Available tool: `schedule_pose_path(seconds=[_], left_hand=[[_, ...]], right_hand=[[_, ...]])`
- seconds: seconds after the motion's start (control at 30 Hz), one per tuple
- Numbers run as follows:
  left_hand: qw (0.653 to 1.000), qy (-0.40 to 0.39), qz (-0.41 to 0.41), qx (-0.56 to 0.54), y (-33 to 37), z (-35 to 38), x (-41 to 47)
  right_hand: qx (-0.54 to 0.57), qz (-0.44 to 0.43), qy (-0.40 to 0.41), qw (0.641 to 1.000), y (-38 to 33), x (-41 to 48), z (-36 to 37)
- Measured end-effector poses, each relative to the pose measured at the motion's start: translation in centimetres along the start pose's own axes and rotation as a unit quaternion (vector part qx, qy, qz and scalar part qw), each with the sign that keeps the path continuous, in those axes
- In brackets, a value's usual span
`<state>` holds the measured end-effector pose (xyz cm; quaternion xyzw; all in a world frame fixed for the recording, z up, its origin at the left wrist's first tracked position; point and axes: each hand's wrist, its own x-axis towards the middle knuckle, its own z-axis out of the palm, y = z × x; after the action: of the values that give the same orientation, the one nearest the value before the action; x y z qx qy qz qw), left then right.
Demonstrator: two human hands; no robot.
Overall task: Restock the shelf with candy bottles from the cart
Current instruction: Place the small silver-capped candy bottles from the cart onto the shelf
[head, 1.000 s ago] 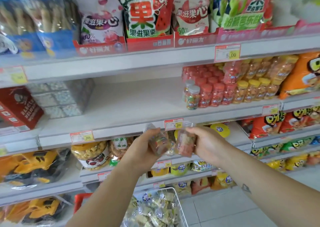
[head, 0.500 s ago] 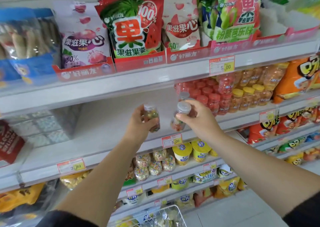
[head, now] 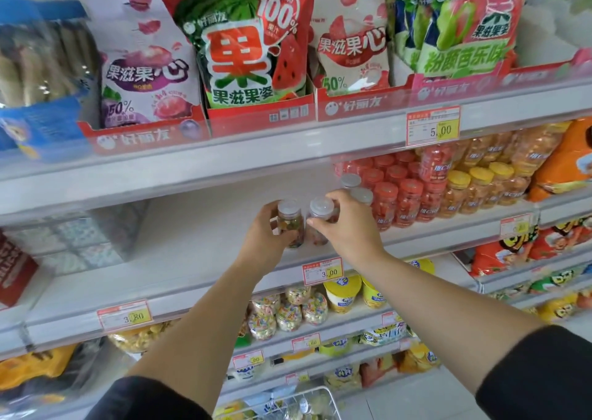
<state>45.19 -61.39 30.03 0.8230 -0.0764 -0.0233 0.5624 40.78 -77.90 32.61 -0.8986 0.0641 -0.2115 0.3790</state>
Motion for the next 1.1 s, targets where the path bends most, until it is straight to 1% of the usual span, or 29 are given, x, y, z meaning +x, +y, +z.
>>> schedule_pose_path(seconds=[0.1,0.2,0.27,0.33,0.37,0.43,0.5,0.53,0.63,0.77,0.87,1.0,1.1], left_hand=[[0.999,0.007,0.006,0.050,0.0,0.0,0.3],[0.996,0.015,0.016,0.081,0.4,0.1,-0.5],[0.991,0.077,0.056,0.096,0.6,0.3,-1.9],[0.974,0.147,0.118,0.123,0.8,0.5,-4.1],[0.968,0.152,0.140,0.141,0.8,0.8,-5.3],[0.962,0.104,0.164,0.192,0.6,1.7,-7.1],[0.956,0.049,0.149,0.248,0.3,2.6,-7.8],[0.952,0.033,0.137,0.271,0.3,3.1,-7.7],[0.934,0.029,0.121,0.334,1.1,3.9,-7.0],[0.896,-0.003,0.096,0.433,1.9,4.5,-5.7],[0.891,-0.031,0.078,0.446,2.1,4.6,-4.6],[0.907,-0.060,0.065,0.411,2.0,4.6,-2.9],[0.920,-0.077,0.051,0.382,2.0,4.9,-1.3]], right_hand=[[-0.034,0.004,0.001,0.999,0.4,0.3,0.7],[-0.039,-0.002,0.000,0.999,0.7,0.2,0.9],[-0.027,-0.010,-0.011,1.000,1.0,-0.4,0.5],[-0.011,-0.024,-0.023,0.999,1.8,-2.0,-0.3],[-0.016,-0.034,-0.030,0.999,2.5,-2.9,-0.7],[-0.051,-0.054,-0.050,0.996,4.3,-4.7,-1.5],[-0.087,-0.074,-0.072,0.991,5.7,-5.6,-2.2],[-0.104,-0.087,-0.086,0.987,6.3,-5.6,-2.4],[-0.137,-0.122,-0.128,0.975,7.2,-5.1,-2.8],[-0.146,-0.150,-0.137,0.968,8.0,-4.4,-3.1],[-0.140,-0.159,-0.121,0.970,8.0,-3.9,-3.4],[-0.122,-0.135,-0.072,0.981,8.4,-3.0,-4.6],[-0.142,-0.117,-0.062,0.981,9.2,-2.7,-5.4]])
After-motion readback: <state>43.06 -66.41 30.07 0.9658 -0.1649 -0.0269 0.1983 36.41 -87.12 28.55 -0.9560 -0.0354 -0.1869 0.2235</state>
